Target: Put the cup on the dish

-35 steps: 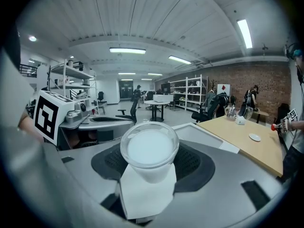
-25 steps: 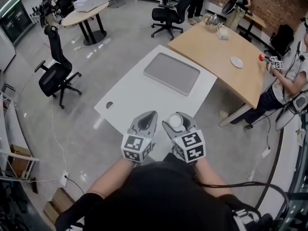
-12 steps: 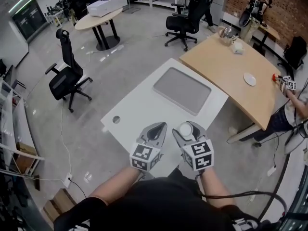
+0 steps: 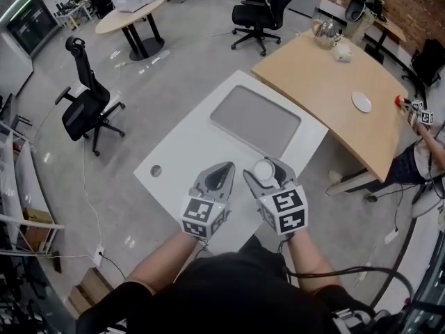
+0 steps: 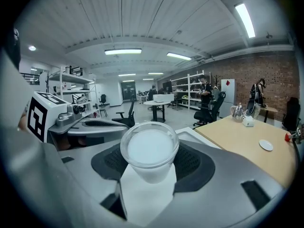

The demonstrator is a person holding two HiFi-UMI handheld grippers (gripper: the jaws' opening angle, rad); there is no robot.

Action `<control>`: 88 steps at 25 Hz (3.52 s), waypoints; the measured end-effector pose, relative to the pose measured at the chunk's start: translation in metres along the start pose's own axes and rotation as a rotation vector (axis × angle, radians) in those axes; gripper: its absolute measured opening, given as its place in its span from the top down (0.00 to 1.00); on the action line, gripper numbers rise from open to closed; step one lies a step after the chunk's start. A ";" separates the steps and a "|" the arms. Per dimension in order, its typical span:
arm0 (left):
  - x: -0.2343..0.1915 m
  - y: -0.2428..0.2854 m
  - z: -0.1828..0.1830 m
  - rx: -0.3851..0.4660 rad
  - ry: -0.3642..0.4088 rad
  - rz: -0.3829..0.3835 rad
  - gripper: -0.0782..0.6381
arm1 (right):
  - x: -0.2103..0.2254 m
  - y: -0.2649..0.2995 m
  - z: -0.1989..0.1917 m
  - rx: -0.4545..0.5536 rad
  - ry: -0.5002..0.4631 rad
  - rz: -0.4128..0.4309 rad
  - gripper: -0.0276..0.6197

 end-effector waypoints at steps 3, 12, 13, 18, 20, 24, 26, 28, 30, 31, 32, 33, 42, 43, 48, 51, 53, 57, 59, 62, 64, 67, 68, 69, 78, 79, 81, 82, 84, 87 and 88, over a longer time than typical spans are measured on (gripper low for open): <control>-0.007 0.020 -0.001 -0.004 -0.006 0.010 0.88 | 0.018 0.011 0.002 -0.001 0.001 0.000 0.57; -0.020 0.086 -0.007 -0.022 -0.027 0.036 0.88 | 0.073 0.044 0.004 -0.020 0.013 0.012 0.57; -0.021 0.093 -0.009 -0.027 -0.030 0.039 0.88 | 0.079 0.048 0.004 -0.022 0.016 0.015 0.57; -0.026 0.135 -0.020 -0.048 -0.041 0.062 0.88 | 0.120 0.069 -0.003 -0.033 0.030 0.028 0.57; -0.033 0.150 -0.024 -0.055 -0.043 0.071 0.88 | 0.134 0.080 -0.004 -0.037 0.035 0.030 0.57; -0.057 0.183 -0.033 -0.069 -0.050 0.092 0.88 | 0.160 0.110 -0.006 -0.045 0.042 0.025 0.57; -0.068 0.199 -0.037 -0.075 -0.050 0.103 0.88 | 0.174 0.123 -0.006 -0.049 0.049 0.021 0.57; -0.079 0.215 -0.042 -0.078 -0.046 0.111 0.88 | 0.186 0.136 -0.008 -0.051 0.056 0.014 0.57; -0.087 0.231 -0.048 -0.079 -0.043 0.118 0.88 | 0.199 0.147 -0.012 -0.052 0.062 0.005 0.57; -0.090 0.239 -0.051 -0.080 -0.042 0.121 0.88 | 0.207 0.152 -0.014 -0.053 0.064 0.000 0.57; -0.093 0.247 -0.054 -0.082 -0.043 0.123 0.88 | 0.214 0.157 -0.017 -0.054 0.067 -0.005 0.57; -0.095 0.254 -0.058 -0.085 -0.046 0.123 0.88 | 0.220 0.162 -0.019 -0.055 0.071 -0.011 0.57; -0.108 0.310 -0.086 -0.109 -0.080 0.108 0.88 | 0.262 0.206 -0.041 -0.071 0.093 -0.030 0.57; -0.109 0.317 -0.089 -0.114 -0.084 0.107 0.88 | 0.267 0.212 -0.045 -0.075 0.093 -0.034 0.57; -0.111 0.346 -0.108 -0.140 -0.090 0.100 0.88 | 0.290 0.241 -0.066 -0.101 0.083 -0.065 0.57; -0.110 0.359 -0.118 -0.157 -0.091 0.095 0.88 | 0.300 0.254 -0.075 -0.111 0.076 -0.080 0.57; -0.112 0.368 -0.124 -0.166 -0.089 0.095 0.88 | 0.307 0.262 -0.080 -0.118 0.076 -0.086 0.57; -0.115 0.383 -0.136 -0.186 -0.090 0.099 0.88 | 0.318 0.274 -0.091 -0.132 0.084 -0.093 0.57; -0.117 0.389 -0.141 -0.197 -0.091 0.099 0.88 | 0.321 0.280 -0.096 -0.141 0.088 -0.096 0.57; -0.121 0.395 -0.147 -0.212 -0.097 0.097 0.88 | 0.324 0.289 -0.104 -0.157 0.093 -0.098 0.57; -0.122 0.397 -0.151 -0.220 -0.097 0.095 0.88 | 0.325 0.294 -0.111 -0.167 0.101 -0.098 0.57; -0.122 0.399 -0.155 -0.227 -0.099 0.092 0.88 | 0.325 0.301 -0.120 -0.184 0.109 -0.101 0.57; -0.122 0.398 -0.157 -0.230 -0.099 0.091 0.88 | 0.324 0.301 -0.122 -0.185 0.105 -0.102 0.57; -0.122 0.397 -0.158 -0.231 -0.100 0.091 0.88 | 0.323 0.302 -0.122 -0.184 0.101 -0.104 0.57; -0.114 0.387 -0.149 -0.226 -0.094 0.092 0.88 | 0.326 0.299 -0.126 -0.178 0.114 -0.090 0.57; -0.113 0.386 -0.147 -0.225 -0.091 0.092 0.88 | 0.325 0.299 -0.127 -0.179 0.114 -0.086 0.57; -0.111 0.381 -0.142 -0.222 -0.084 0.092 0.88 | 0.324 0.296 -0.125 -0.167 0.118 -0.085 0.57; -0.109 0.377 -0.139 -0.220 -0.080 0.093 0.88 | 0.322 0.292 -0.122 -0.153 0.121 -0.087 0.57; -0.105 0.369 -0.131 -0.212 -0.075 0.097 0.88 | 0.320 0.281 -0.110 -0.114 0.120 -0.097 0.57; -0.102 0.355 -0.116 -0.192 -0.068 0.107 0.88 | 0.313 0.263 -0.086 -0.056 0.103 -0.106 0.57; -0.101 0.349 -0.111 -0.183 -0.067 0.110 0.88 | 0.308 0.256 -0.078 -0.038 0.096 -0.106 0.57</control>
Point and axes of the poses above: the fingertips, and each gripper's own axes: y forward along the fingers, x to its right, z out of its top, the point moved 4 cm from there along -y, backward along the fingers, and after that the axes turned 10 degrees about z, right-handed, at the moved point
